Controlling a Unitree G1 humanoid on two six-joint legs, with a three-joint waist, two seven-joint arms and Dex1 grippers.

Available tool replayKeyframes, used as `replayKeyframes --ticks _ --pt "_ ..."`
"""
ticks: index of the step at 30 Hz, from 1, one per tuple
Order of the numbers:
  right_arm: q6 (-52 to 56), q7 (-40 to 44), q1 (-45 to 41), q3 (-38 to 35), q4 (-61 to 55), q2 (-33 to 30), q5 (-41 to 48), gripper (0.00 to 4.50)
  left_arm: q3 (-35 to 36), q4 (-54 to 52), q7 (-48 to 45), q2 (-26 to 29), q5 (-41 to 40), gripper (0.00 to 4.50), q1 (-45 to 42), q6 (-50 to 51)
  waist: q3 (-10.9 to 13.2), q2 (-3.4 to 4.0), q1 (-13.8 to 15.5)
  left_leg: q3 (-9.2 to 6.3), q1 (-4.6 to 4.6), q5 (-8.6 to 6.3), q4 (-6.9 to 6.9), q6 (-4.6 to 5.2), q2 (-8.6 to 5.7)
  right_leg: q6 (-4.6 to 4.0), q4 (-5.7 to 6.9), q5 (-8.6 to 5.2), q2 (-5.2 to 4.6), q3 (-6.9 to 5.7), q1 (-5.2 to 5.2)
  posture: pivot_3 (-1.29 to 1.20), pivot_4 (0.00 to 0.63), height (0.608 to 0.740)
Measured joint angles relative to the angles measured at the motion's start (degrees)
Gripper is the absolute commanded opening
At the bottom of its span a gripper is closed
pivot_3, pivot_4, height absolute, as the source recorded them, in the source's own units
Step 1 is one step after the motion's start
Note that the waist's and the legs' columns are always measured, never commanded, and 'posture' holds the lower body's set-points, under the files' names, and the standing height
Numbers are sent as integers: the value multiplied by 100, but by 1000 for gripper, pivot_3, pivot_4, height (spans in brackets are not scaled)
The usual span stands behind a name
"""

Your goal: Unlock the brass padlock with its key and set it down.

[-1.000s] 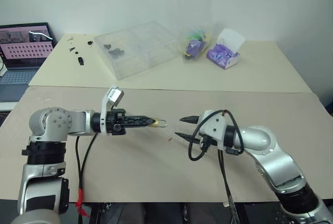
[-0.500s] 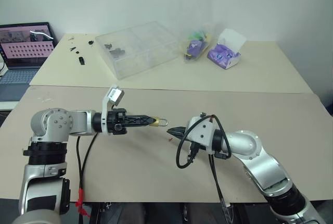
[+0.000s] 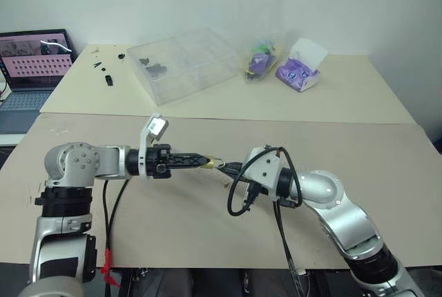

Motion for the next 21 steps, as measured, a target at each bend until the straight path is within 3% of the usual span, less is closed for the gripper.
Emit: replayKeyframes --ticks 7,21 --pt "276 82 -67 -359 -161 -6 528 44 0 2 101 -124 1 8 -146 17 0 0 1 -1 1 0 0 0 0 0 0 0 0 0 1 0 150 740" --pt "280 -8 -66 -385 -158 -37 546 44 15 -69 105 -41 -14 8 -45 31 0 0 -10 0 1 0 0 0 0 0 0 0 0 0 1 0 150 740"
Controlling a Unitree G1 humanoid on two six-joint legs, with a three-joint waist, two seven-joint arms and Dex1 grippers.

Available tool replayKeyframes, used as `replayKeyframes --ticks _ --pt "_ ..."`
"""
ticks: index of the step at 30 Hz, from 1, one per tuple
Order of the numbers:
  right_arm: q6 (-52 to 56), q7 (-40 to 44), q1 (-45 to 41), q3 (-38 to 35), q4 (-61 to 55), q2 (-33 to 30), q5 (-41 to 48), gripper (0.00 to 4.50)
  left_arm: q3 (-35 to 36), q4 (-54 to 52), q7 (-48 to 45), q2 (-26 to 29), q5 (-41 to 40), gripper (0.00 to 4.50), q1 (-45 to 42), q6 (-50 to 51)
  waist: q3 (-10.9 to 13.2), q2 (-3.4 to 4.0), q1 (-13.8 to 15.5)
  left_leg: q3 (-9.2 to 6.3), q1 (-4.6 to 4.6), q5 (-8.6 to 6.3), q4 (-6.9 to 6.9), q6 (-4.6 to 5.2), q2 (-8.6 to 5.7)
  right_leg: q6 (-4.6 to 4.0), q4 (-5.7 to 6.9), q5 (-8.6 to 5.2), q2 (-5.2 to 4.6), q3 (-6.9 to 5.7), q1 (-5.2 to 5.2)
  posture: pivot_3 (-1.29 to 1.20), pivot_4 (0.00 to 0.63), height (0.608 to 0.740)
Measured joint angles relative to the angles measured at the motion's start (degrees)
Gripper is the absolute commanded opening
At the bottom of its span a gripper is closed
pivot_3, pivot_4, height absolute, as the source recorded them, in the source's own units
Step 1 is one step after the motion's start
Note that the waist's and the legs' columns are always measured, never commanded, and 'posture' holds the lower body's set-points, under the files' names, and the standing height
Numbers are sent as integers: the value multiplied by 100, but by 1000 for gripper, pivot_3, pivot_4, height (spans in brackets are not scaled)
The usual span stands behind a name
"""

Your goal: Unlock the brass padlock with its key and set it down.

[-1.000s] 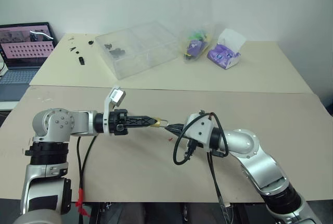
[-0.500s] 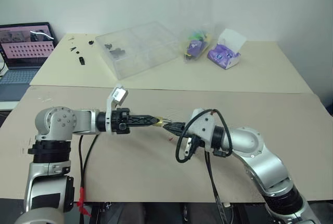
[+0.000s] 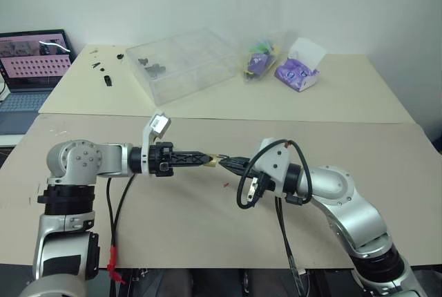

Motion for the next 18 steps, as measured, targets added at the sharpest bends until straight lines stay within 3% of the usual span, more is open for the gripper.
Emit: replayKeyframes --ticks 18 --pt "0 4 -2 61 2 -56 61 44 -107 -134 -309 218 33 8 205 -206 0 0 0 1 0 0 0 0 0 -1 0 0 0 0 0 0 150 740"
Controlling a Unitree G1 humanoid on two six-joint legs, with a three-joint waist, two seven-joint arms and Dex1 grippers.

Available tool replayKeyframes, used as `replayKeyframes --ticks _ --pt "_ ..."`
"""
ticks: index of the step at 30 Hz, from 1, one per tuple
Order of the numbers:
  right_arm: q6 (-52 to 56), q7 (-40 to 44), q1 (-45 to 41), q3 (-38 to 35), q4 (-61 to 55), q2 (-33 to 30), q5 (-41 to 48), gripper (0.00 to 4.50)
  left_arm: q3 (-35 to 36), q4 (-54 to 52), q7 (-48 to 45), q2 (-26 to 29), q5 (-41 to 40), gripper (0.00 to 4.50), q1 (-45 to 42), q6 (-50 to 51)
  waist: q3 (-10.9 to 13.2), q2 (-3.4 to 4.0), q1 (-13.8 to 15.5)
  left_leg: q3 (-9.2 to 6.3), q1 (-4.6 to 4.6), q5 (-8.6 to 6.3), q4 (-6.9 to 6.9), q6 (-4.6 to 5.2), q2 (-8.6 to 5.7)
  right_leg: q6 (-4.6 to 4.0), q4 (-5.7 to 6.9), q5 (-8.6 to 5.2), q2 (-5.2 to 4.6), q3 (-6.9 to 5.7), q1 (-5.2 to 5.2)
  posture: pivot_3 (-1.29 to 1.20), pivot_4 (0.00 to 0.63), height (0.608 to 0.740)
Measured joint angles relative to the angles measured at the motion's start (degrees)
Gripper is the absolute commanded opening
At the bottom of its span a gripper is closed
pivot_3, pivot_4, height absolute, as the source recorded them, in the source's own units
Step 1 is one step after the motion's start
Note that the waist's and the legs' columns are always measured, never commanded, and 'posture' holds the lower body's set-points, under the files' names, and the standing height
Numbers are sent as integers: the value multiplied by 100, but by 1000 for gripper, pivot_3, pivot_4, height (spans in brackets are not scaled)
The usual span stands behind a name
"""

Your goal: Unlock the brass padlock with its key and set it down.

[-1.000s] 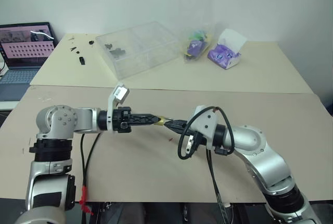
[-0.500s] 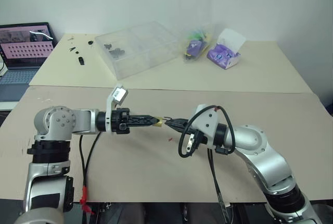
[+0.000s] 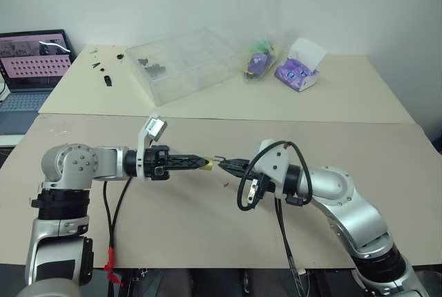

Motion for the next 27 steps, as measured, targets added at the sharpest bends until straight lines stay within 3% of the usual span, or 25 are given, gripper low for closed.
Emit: replayKeyframes --ticks 27 --pt "241 -315 -456 -125 24 187 152 44 -381 -146 -371 271 132 8 260 -301 0 0 -2 1 0 0 0 0 1 -1 0 0 0 0 -1 0 150 740"
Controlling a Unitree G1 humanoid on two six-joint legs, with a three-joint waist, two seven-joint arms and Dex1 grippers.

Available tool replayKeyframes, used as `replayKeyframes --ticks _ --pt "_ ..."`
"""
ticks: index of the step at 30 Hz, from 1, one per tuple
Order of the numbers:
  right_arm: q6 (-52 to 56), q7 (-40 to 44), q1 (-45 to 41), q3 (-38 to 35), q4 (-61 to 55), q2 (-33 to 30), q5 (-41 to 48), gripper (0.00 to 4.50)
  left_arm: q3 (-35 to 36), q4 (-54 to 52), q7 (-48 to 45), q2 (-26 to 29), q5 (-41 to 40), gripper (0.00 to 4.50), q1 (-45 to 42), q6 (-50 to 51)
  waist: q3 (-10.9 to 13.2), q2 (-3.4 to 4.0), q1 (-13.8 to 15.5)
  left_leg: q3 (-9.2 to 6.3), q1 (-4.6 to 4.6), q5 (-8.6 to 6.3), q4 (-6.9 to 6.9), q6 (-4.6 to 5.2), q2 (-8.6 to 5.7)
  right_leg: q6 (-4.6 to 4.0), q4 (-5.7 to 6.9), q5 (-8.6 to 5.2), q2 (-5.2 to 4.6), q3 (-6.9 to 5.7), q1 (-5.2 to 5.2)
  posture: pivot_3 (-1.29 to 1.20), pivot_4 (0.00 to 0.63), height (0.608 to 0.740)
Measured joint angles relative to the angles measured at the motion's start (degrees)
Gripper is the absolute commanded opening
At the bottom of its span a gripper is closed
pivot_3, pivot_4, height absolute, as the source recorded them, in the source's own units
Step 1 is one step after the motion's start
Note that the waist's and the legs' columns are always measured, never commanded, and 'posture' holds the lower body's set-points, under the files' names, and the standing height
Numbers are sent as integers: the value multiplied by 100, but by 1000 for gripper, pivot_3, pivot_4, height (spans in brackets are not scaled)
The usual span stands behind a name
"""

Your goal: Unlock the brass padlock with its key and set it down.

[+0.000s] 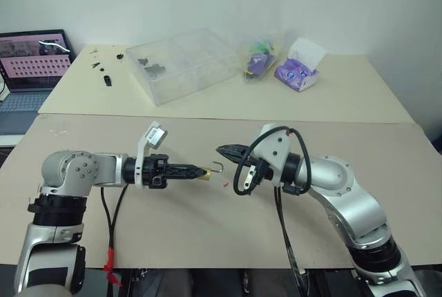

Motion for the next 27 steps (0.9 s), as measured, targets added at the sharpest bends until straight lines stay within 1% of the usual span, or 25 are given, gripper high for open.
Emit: replayKeyframes --ticks 7,13,15,18,20,25,27 --pt "-32 12 76 2 13 -158 -43 44 -15 -31 -79 46 97 8 35 -45 0 0 -1 1 0 0 0 0 0 0 0 0 0 0 0 0 150 740" --pt "-115 155 355 -65 60 -515 -35 44 -18 -241 -290 423 339 8 267 -455 0 0 -15 3 0 0 0 0 2 -3 -1 -1 -1 0 -2 0 150 740" --pt "-121 298 485 -229 49 -614 109 44 -59 -543 -501 696 507 8 506 -772 0 0 -9 3 0 0 -1 0 2 -9 -1 -5 -2 0 -2 0 150 740" --pt "-121 449 517 -244 20 -664 242 44 -176 -866 -724 925 732 8 749 -1165 0 0 2 5 1 0 -1 0 3 -19 -2 -11 -3 0 -2 0 150 740" --pt "-121 541 529 -244 14 -668 351 44 -233 -994 -817 974 792 8 852 -1326 0 0 11 6 0 0 0 0 4 -35 -2 -21 -3 0 -2 0 150 740" --pt "-112 760 529 -188 -34 -626 695 44 -235 -1057 -885 1004 857 8 958 -1421 0 0 17 6 0 0 0 0 4 -25 -2 -22 -2 0 -2 0 150 740" --pt "-113 826 532 -133 -29 -623 744 44 -280 -1164 -957 1110 962 8 1062 -1582 0 0 17 7 0 0 0 0 4 -24 -2 -21 -2 0 -2 0 150 740"
